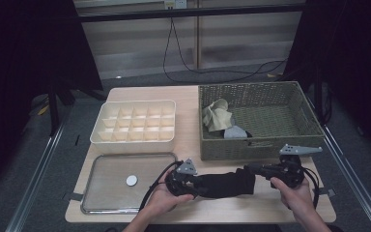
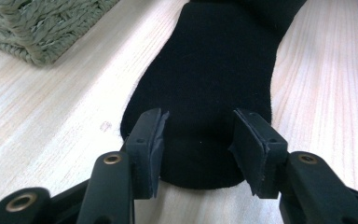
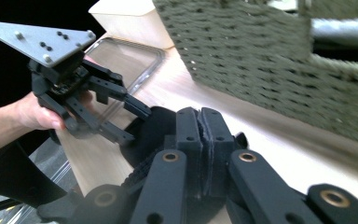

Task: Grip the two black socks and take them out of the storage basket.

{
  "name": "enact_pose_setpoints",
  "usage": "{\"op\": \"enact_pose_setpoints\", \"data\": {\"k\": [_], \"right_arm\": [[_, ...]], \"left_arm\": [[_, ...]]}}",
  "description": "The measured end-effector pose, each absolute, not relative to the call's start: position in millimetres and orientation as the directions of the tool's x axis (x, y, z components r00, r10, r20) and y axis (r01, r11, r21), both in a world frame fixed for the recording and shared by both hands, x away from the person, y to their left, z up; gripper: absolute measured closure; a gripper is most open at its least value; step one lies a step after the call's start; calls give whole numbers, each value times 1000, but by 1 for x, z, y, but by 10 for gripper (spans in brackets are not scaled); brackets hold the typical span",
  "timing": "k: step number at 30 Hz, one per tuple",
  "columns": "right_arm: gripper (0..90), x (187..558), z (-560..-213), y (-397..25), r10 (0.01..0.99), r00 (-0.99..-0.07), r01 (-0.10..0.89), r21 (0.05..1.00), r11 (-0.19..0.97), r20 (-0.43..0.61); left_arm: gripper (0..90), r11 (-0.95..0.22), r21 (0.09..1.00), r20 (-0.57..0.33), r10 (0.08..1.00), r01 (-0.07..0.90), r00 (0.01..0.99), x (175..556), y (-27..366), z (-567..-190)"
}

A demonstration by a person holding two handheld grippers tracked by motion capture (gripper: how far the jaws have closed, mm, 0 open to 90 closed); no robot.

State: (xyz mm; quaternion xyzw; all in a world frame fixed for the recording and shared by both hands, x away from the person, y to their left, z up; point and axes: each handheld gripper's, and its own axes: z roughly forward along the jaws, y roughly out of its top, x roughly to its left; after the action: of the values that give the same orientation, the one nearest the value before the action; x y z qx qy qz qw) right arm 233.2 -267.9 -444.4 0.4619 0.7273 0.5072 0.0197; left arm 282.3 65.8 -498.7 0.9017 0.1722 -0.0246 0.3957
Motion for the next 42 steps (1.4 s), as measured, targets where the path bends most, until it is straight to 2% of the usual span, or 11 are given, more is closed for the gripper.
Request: {"op": "enact_pose_setpoints", "data": {"k": [10, 22, 33, 42], "right_arm": [[866, 226, -463, -285, 734, -517, 685, 727, 47, 440], [813, 222, -465, -290, 751, -500, 685, 728, 38, 431], [785, 234, -477, -260, 747, -547, 700, 695, 161, 378], [768, 260, -478, -233, 739, -586, 690, 683, 239, 334]], "left_arm": [[532, -652, 680, -175, 300, 335, 938, 284, 72, -496], [504, -637, 687, -188, 308, 349, 933, 283, 78, -496], [513, -653, 672, -178, 317, 351, 932, 281, 79, -494], [602, -623, 709, -175, 299, 331, 938, 283, 77, -488]]}}
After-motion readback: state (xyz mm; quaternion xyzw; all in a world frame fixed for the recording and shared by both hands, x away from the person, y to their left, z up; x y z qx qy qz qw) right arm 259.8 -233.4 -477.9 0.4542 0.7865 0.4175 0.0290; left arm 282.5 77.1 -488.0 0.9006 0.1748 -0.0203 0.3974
